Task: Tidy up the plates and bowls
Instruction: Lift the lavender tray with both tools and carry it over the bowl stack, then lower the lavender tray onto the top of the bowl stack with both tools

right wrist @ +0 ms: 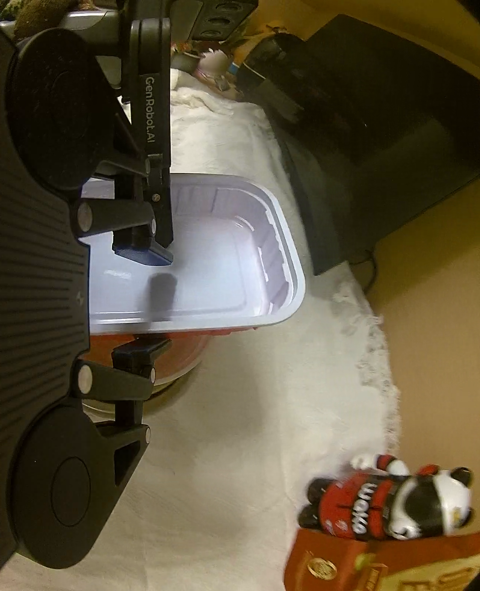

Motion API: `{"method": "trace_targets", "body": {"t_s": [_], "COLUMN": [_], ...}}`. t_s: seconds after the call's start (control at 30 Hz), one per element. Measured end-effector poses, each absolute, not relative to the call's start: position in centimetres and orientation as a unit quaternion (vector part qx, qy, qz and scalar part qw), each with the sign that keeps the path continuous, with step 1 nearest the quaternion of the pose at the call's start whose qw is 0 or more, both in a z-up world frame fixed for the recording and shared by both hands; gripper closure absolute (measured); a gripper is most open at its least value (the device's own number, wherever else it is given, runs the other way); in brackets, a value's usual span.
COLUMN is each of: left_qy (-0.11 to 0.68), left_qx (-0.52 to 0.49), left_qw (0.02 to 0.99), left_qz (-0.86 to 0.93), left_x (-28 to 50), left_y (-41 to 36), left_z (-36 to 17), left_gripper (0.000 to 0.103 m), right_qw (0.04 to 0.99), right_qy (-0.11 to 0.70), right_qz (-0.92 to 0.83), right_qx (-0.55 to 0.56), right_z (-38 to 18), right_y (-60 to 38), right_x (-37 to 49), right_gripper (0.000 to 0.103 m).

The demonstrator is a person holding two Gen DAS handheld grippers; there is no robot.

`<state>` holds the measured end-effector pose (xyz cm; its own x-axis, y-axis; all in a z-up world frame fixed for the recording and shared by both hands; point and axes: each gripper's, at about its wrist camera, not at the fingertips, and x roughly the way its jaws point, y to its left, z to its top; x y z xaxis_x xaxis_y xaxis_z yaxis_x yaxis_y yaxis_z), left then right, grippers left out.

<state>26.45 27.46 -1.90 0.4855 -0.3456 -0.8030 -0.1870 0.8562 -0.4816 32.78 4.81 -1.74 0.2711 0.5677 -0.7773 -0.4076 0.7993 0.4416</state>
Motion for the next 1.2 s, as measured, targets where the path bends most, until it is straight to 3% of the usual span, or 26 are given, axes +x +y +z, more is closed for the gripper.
{"method": "trace_targets", "body": {"t_s": [1.2], "left_qy": [0.480], "left_qx": [-0.307], "left_qw": [0.820], "left_qz": [-0.049], "left_x": [26.1], "left_y": [29.0], "left_z": [-2.6], "left_gripper": [0.081], "right_qw": [0.830], "right_qy": [0.468], "right_qz": [0.300], "right_qx": [0.057], "right_z": [-2.1], "right_y": [4.5], "right_x": [32.6], "right_gripper": [0.060]}}
